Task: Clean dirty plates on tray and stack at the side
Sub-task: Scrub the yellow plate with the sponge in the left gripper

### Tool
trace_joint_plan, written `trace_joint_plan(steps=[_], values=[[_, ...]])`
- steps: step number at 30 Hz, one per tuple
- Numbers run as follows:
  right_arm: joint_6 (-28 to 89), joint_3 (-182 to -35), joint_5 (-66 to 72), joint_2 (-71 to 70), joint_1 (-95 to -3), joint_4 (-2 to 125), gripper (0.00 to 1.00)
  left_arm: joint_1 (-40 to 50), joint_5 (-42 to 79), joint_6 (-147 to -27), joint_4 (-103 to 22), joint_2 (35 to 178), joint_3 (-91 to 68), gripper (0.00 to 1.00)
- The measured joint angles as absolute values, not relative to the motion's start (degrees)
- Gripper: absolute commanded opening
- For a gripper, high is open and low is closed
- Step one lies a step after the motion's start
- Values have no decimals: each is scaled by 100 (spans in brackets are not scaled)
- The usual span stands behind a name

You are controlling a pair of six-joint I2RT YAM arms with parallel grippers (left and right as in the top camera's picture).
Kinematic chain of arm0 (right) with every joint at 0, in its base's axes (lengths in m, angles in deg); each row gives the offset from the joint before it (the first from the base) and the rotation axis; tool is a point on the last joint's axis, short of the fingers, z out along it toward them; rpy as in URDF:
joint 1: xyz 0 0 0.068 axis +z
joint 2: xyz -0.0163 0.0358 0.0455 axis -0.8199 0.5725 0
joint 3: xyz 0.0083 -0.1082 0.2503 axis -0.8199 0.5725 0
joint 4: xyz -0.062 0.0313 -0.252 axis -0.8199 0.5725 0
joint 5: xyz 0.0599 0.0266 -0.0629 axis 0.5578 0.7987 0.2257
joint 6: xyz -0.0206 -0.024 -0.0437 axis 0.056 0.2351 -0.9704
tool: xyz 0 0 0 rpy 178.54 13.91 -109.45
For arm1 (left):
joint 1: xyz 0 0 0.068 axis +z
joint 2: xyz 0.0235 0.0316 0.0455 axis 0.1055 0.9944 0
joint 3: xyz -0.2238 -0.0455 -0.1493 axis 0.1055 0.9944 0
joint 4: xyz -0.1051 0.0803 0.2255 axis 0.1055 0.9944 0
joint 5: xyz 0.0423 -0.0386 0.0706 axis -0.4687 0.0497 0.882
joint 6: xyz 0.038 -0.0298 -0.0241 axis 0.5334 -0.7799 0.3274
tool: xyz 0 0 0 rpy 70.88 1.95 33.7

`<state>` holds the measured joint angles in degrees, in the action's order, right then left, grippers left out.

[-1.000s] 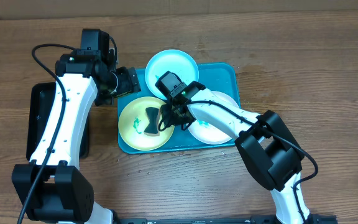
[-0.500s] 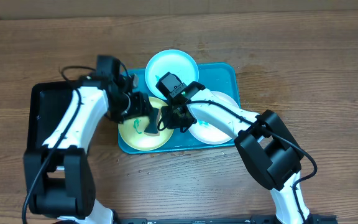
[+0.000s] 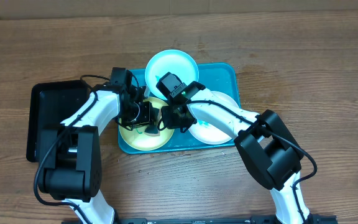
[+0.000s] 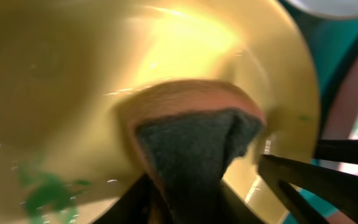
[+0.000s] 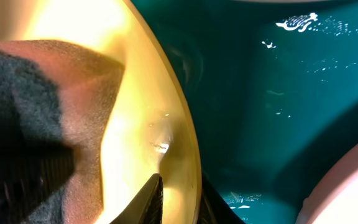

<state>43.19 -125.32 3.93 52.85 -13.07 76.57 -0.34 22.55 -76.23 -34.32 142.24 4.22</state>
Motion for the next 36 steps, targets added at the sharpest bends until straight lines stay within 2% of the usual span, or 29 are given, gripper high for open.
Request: trace_joint_plan(steps=[2,15,18,21,29,36], values=[[4328,-12532,393,5285,-1307,7655,19,-38,2540,-7748,-3377,14224,398,4],[4337,-12532,395,5285,-1307,7646,19,-130,5353,-8782,-2263,14364,-303,4],[4335,-12532,397,5285,-1307,7653,19,-132,5610,-8954,-2219,14375,-399,4],[4335,-12532,397,5285,-1307,7650,19,-130,5326,-8996,-2354,14380,-406,4],[4335,-12532,397,5285,-1307,7659,19,-45,3659,-8880,-2864,14397,-137,4],[4337,-12532,391,5285,-1307,7653,19,-23,3145,-8078,-2123,14397,-67,4]])
